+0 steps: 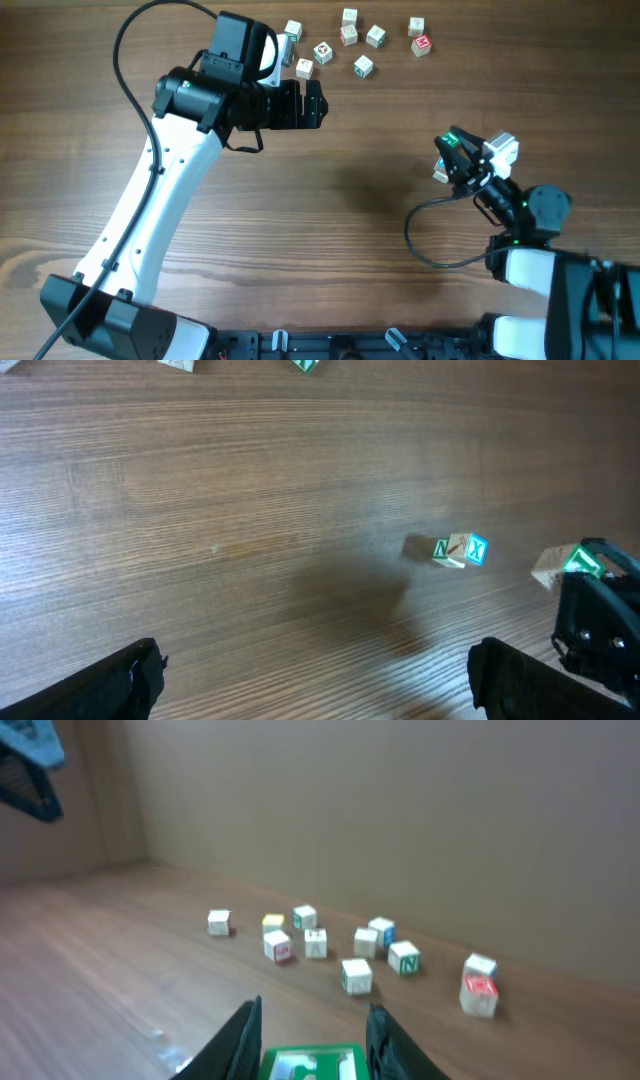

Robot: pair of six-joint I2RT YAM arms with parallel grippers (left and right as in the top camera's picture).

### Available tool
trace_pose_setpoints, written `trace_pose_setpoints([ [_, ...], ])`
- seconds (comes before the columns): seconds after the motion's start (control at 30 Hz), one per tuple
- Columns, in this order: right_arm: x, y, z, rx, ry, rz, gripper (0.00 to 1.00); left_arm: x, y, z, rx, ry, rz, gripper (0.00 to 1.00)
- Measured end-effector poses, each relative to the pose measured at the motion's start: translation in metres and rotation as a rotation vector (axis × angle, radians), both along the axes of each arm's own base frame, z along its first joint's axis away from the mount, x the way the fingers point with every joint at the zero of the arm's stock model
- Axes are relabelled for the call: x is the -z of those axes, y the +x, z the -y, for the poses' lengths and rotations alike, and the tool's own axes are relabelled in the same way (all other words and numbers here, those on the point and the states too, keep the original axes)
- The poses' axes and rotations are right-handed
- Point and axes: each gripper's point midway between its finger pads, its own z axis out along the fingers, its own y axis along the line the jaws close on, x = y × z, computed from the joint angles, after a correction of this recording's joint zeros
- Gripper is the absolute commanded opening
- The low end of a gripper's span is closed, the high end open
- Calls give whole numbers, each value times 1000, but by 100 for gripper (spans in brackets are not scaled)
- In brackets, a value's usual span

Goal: Form a tower
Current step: 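Carry the block over the stack and place it on top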

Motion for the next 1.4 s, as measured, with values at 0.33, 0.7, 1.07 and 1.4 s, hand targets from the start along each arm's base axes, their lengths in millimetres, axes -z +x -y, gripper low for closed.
trace_pose_setpoints([
  [0.33,53,6,-2,-43,33,-128,4,0,0,0,1,0,0,100],
  [0.7,58,11,24,26,37,-132,9,0,0,0,1,0,0,100],
  [1.07,68,10,26,28,24,-163,17,0,0,0,1,0,0,100],
  [1.4,67,12,26,28,15,-157,24,0,0,0,1,0,0,100],
])
